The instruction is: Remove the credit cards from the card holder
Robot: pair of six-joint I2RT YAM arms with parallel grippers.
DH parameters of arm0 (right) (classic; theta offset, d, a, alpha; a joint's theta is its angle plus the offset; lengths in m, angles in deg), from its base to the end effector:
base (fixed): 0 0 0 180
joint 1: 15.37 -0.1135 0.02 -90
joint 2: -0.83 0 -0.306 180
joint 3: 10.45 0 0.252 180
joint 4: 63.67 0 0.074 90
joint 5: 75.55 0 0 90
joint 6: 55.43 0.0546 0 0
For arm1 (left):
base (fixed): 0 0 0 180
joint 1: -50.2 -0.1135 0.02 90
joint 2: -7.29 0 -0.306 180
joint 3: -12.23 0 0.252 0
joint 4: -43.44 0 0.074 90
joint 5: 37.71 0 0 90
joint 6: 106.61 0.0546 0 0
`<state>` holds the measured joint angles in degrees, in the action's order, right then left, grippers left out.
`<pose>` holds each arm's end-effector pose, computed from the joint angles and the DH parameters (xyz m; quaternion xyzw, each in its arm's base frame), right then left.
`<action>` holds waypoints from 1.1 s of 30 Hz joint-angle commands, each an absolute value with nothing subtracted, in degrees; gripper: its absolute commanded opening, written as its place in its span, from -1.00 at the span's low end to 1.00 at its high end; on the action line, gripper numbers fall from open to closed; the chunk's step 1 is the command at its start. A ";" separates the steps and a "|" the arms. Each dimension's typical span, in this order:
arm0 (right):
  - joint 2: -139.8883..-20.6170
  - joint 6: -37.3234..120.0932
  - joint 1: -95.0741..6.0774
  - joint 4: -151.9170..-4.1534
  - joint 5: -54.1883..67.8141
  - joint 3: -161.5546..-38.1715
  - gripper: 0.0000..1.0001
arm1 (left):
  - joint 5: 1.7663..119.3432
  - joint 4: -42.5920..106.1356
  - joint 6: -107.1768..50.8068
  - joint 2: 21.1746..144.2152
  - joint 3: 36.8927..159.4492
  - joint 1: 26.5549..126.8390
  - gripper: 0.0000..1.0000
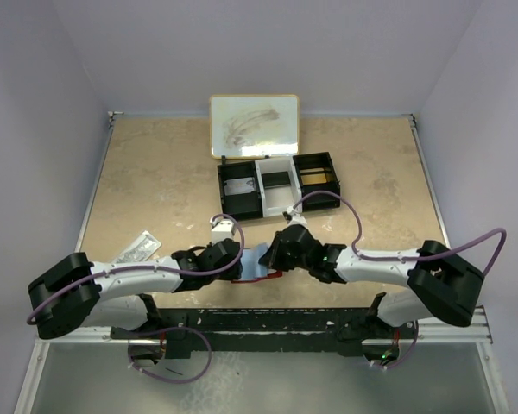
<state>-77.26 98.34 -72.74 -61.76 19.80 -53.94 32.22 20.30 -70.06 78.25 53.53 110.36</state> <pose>0.1511 0.2266 0.2005 0.0713 0.8740 0.3971 0.2710 0.1232 -0.1771 0.1783 -0.0009 0.9349 -0.1724 0.3102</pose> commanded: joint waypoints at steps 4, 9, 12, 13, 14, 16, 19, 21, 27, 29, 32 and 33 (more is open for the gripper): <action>-86.14 93.51 -75.19 -81.80 29.85 -66.89 -1.00 | 32.87 21.78 -71.45 77.15 53.98 111.02 -0.31; -92.64 94.10 -77.67 -95.42 39.15 -74.08 -1.00 | 32.74 21.52 -71.51 77.12 54.19 110.97 -0.31; -93.73 94.98 -77.77 -96.47 39.87 -74.18 -1.00 | 32.69 21.41 -71.60 76.99 54.37 111.05 -0.31; -93.55 95.15 -77.77 -95.51 39.11 -73.62 -1.00 | 32.77 21.48 -71.62 76.91 54.51 111.10 -0.31; -93.04 95.21 -77.77 -94.18 37.12 -72.58 -1.00 | 32.90 21.57 -71.67 76.82 54.60 111.10 -0.30; -91.18 95.09 -77.77 -89.16 33.00 -69.57 -0.98 | 33.12 21.90 -71.78 76.77 54.74 111.11 -0.26; -88.59 96.82 -77.16 -82.72 30.40 -65.10 -0.96 | 33.27 22.02 -72.27 76.39 55.04 111.05 -0.20; -87.74 97.57 -75.97 -80.19 28.80 -62.92 -0.94 | 33.27 21.94 -72.75 76.12 55.33 111.08 -0.18; -85.15 97.21 -71.94 -74.10 23.53 -57.07 -0.94 | 32.13 21.89 -74.53 73.71 55.58 111.11 -0.17; -84.07 97.85 -71.08 -71.98 22.22 -55.32 -0.94 | 30.83 21.21 -75.29 72.52 55.64 111.06 -0.16; -82.69 98.90 -70.57 -70.06 21.20 -53.08 -0.94 | 28.65 20.02 -76.18 70.66 55.54 111.11 -0.13; -82.36 99.06 -70.48 -69.82 21.14 -52.74 -0.94 | 28.43 20.05 -76.27 70.24 55.42 111.03 -0.13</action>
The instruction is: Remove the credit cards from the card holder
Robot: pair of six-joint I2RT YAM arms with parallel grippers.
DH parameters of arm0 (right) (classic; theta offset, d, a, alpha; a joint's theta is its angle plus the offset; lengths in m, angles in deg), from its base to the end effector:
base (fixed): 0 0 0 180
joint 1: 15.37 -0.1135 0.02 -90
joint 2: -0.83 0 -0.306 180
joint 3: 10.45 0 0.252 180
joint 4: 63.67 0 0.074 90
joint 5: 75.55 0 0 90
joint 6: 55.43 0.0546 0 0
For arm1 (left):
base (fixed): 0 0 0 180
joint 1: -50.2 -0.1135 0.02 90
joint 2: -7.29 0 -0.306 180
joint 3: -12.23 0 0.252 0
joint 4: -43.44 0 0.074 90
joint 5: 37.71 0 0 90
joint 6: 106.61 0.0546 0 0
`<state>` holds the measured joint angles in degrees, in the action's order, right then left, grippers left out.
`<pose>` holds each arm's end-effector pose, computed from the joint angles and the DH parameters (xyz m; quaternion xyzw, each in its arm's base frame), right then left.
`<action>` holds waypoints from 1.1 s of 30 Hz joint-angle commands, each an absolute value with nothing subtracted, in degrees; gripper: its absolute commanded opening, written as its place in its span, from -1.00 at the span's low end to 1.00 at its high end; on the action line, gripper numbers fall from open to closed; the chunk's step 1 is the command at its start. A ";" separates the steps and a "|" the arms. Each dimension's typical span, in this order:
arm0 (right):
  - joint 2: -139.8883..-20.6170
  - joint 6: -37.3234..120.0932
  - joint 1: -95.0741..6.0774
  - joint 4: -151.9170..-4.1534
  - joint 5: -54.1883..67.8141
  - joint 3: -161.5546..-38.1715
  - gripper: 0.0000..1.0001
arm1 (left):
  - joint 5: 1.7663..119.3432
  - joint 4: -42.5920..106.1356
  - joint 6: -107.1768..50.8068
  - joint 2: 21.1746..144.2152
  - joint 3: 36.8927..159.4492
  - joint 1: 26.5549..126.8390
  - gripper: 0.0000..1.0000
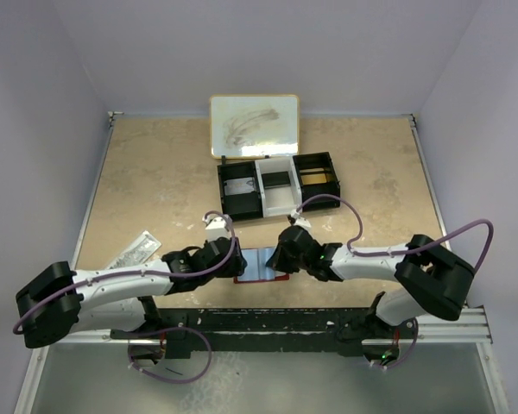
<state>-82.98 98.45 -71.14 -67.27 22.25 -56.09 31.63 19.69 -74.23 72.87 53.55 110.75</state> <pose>0.1640 0.2279 0.1767 0.0921 0.9064 0.3212 0.2586 0.1185 -0.1707 0.1956 -0.0407 0.9198 -0.2164 0.3247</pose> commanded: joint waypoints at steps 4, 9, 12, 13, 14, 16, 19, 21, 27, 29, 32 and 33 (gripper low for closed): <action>-81.88 99.21 -70.39 -70.44 21.70 -52.45 -0.94 | 30.06 20.94 -75.57 71.50 55.55 111.11 -0.11; -82.55 98.93 -70.43 -70.09 21.33 -52.83 -0.93 | 31.69 22.62 -76.02 75.12 55.52 111.18 -0.11; -82.75 98.73 -70.45 -70.57 21.46 -53.02 -0.93 | 31.60 24.91 -77.11 75.56 54.39 111.19 -0.11; -82.68 98.73 -70.41 -70.58 21.53 -53.03 -0.93 | 31.68 25.90 -77.38 75.57 53.93 111.19 -0.11; -82.59 98.73 -70.45 -70.60 21.57 -52.98 -0.93 | 31.68 26.53 -77.58 75.64 53.60 111.19 -0.11; -82.37 98.73 -70.45 -70.07 21.51 -52.51 -0.93 | 31.71 27.32 -77.75 75.90 53.15 111.19 -0.11; -82.32 99.03 -70.46 -69.17 21.03 -51.79 -0.92 | 31.42 27.94 -77.96 75.89 52.86 111.19 -0.13; -82.40 99.14 -70.47 -68.73 20.68 -51.57 -0.92 | 30.89 27.58 -78.32 76.07 52.73 111.14 -0.13; -82.32 99.26 -70.35 -68.39 20.61 -51.21 -0.92 | 29.66 25.99 -79.49 77.73 52.60 111.19 -0.13; -82.36 99.17 -70.45 -68.38 20.61 -51.29 -0.92 | 29.79 26.53 -79.63 78.20 52.38 111.23 -0.13; -82.49 99.17 -70.39 -68.30 20.61 -51.39 -0.92 | 30.07 26.88 -79.51 78.83 52.46 111.28 -0.13; -82.57 99.13 -70.40 -68.30 20.61 -51.41 -0.92 | 30.36 27.31 -79.41 79.16 52.46 111.24 -0.13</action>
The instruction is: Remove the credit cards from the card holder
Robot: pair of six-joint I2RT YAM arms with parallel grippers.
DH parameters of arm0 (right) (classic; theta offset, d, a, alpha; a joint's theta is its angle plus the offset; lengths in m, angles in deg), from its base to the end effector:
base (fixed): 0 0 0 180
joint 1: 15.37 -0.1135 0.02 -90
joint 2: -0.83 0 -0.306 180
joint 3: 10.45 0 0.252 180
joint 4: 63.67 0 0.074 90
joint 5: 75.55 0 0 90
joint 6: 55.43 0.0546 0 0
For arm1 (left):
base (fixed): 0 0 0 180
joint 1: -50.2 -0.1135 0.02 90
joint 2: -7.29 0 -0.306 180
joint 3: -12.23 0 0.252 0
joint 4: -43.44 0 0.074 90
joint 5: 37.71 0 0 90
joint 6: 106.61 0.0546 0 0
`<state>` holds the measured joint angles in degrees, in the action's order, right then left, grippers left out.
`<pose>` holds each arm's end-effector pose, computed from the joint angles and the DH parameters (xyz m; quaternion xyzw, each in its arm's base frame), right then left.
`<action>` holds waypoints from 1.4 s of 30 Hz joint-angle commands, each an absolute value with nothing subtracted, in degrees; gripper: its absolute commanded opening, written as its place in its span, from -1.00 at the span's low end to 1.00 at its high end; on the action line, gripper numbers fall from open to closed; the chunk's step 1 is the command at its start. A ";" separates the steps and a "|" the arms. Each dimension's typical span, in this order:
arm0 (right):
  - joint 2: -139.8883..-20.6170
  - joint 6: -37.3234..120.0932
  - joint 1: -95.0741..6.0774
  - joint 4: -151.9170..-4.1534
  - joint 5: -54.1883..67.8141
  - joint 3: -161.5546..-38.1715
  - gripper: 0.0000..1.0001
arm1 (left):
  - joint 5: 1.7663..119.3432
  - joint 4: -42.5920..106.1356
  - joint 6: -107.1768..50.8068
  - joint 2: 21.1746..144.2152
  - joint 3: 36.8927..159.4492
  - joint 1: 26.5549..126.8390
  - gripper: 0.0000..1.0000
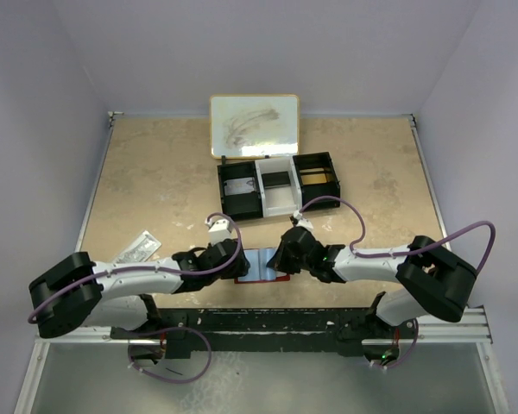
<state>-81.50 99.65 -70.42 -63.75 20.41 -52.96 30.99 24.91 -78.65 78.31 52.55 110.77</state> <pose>0.1600 0.2190 0.1731 0.1010 0.8993 0.3429 0.2518 0.1247 -0.1807 0.1796 -0.0762 0.9203 -0.2171 0.3163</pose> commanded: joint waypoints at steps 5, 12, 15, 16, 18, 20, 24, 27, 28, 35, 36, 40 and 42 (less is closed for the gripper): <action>-82.74 99.17 -70.36 -68.30 20.56 -51.63 -0.92 | 33.18 28.96 -78.50 82.74 53.33 111.28 -0.13; -83.71 99.24 -70.38 -67.52 19.93 -51.37 -0.92 | 35.41 36.42 -80.06 84.38 52.05 111.75 -0.15; -83.65 99.52 -70.42 -67.25 19.90 -50.85 -0.92 | 34.37 37.45 -81.23 83.22 51.43 111.81 -0.18; -83.57 99.56 -70.39 -67.25 19.90 -50.66 -0.92 | 33.98 37.39 -81.39 82.69 51.39 111.81 -0.19; -83.38 99.65 -70.42 -67.24 19.99 -50.47 -0.92 | 33.16 36.83 -81.51 81.84 51.43 111.87 -0.24; -83.28 99.69 -70.37 -67.22 20.07 -50.42 -0.92 | 32.32 35.37 -81.19 81.40 51.87 111.89 -0.35; -83.61 99.70 -70.32 -67.11 20.08 -50.44 -0.92 | 31.62 32.13 -79.40 81.80 53.98 112.30 -0.56; -84.09 99.57 -70.38 -66.89 19.93 -50.63 -0.92 | 32.40 31.58 -77.56 82.53 55.47 113.26 -0.59; -84.26 99.46 -70.39 -66.88 19.86 -50.75 -0.92 | 32.77 31.90 -77.29 82.85 55.77 113.57 -0.59; -84.54 99.26 -70.41 -67.06 19.82 -51.07 -0.92 | 33.13 34.10 -77.64 83.53 56.05 114.22 -0.54; -84.44 99.25 -70.37 -67.11 19.88 -51.04 -0.92 | 33.13 34.19 -77.54 83.77 56.10 114.26 -0.54; -84.01 99.13 -70.39 -67.33 19.99 -51.27 -0.92 | 32.75 33.31 -76.80 85.60 57.13 114.40 -0.73; -83.74 98.89 -70.43 -67.38 20.03 -51.38 -0.92 | 31.39 30.61 -76.53 87.31 58.89 114.89 -0.80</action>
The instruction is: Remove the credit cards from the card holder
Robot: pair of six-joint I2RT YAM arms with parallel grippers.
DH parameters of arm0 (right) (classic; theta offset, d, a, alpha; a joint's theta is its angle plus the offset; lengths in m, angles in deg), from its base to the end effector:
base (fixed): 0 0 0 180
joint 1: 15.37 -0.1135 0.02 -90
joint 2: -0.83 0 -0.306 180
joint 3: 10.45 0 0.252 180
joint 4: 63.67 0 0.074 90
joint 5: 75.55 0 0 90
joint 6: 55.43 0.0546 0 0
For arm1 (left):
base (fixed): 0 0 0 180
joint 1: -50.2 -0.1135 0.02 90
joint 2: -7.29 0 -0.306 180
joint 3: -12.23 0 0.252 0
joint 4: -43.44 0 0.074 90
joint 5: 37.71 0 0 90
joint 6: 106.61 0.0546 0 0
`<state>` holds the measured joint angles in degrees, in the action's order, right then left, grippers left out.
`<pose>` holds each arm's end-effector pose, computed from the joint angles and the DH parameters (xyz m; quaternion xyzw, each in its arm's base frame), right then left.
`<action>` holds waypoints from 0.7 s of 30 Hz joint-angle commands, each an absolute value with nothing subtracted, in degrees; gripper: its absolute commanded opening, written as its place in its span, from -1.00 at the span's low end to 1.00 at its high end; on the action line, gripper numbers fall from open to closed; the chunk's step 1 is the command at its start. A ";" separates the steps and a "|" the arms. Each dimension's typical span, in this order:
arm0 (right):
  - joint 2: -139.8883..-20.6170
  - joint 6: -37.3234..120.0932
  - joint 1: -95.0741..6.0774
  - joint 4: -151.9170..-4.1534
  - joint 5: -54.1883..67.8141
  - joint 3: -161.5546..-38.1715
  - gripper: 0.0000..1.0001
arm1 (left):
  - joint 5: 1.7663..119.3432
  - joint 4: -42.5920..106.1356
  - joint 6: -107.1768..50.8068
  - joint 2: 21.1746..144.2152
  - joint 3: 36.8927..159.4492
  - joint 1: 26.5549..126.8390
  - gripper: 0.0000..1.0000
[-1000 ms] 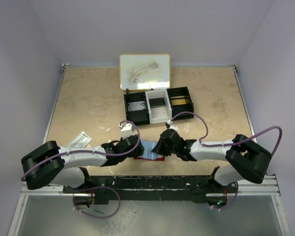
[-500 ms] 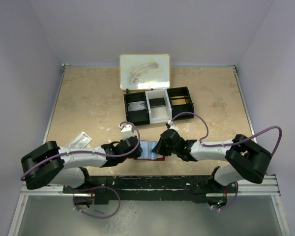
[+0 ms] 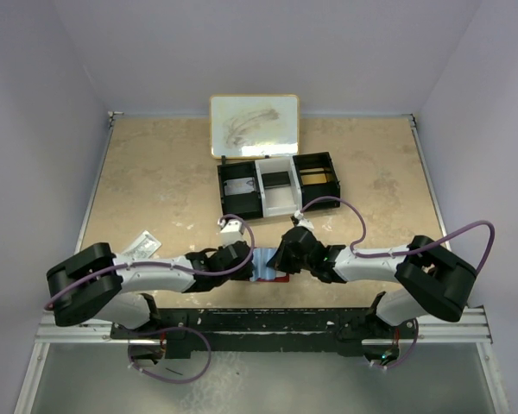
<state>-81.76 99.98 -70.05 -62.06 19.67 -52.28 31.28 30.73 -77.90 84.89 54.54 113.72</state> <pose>0.1607 0.2182 0.1714 0.1038 0.8964 0.3511 0.2498 0.1261 -0.2093 0.1739 -0.0475 0.9190 -0.2334 0.3141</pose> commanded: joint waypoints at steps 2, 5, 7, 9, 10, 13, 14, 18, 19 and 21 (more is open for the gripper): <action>-83.28 98.67 -70.41 -67.67 20.19 -51.65 -0.92 | 29.85 27.13 -75.90 89.18 61.15 115.56 -0.85; -81.92 97.99 -70.39 -70.50 22.07 -52.86 -0.92 | 26.66 22.11 -75.71 90.27 63.65 116.76 -0.92; -80.55 97.12 -70.42 -74.77 24.23 -54.21 -0.90 | 25.08 19.99 -75.91 89.38 63.96 116.99 -0.93; -79.11 96.41 -70.41 -78.29 26.28 -55.42 -0.85 | 23.74 18.48 -75.84 87.93 63.82 117.00 -0.93; -78.39 96.39 -70.34 -80.03 27.13 -55.88 -0.80 | 23.20 17.63 -75.76 86.90 63.84 117.03 -0.93; -75.09 98.00 -70.41 -85.25 30.08 -56.29 -0.66 | 22.27 14.94 -75.09 85.27 63.89 117.06 -0.89; -73.71 98.33 -70.46 -86.51 30.96 -56.16 -0.53 | 22.12 14.43 -74.87 84.68 63.82 117.05 -0.84; -66.65 97.92 -70.33 -89.83 33.56 -56.34 -0.19 | 21.29 14.20 -75.20 81.83 62.92 117.07 -0.64; -64.66 97.67 -70.33 -90.43 33.73 -56.51 -0.17 | 21.26 14.49 -75.26 81.11 62.74 117.07 -0.61; -61.42 96.81 -70.45 -90.43 33.70 -56.55 -0.16 | 21.31 15.29 -75.22 79.62 62.49 117.02 -0.54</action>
<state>-67.00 98.14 -70.22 -85.97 29.70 -55.17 23.43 14.62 -75.78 83.32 62.03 116.72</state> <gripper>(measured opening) 0.413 0.201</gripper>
